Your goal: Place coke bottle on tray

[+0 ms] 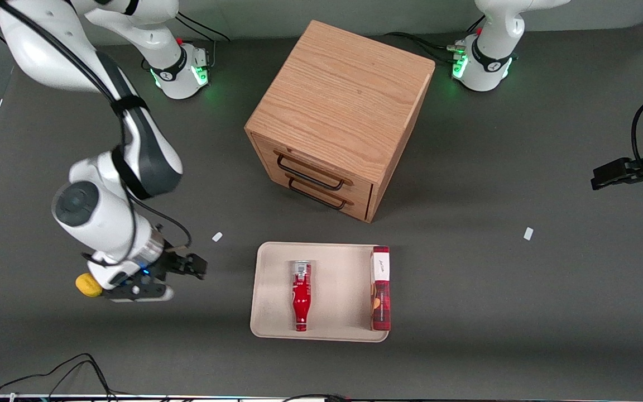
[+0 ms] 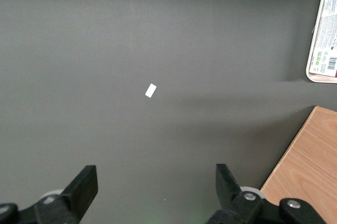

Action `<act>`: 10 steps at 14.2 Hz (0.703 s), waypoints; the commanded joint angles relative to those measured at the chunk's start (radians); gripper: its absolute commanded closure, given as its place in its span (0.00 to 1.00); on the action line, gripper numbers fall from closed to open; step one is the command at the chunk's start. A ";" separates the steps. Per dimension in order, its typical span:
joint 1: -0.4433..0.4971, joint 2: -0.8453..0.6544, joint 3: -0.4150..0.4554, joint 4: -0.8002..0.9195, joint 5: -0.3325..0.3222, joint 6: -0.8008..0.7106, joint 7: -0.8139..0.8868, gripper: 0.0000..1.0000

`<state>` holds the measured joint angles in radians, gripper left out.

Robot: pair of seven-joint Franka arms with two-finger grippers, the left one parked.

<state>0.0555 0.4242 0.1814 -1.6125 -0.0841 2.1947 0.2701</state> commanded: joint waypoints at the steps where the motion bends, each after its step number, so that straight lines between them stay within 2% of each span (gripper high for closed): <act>1: 0.000 -0.264 -0.084 -0.272 0.081 -0.009 -0.120 0.00; 4: -0.002 -0.424 -0.112 -0.337 0.081 -0.146 -0.121 0.00; 10: 0.000 -0.639 -0.158 -0.317 0.081 -0.462 -0.159 0.00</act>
<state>0.0524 -0.1407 0.0446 -1.9027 -0.0321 1.7799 0.1667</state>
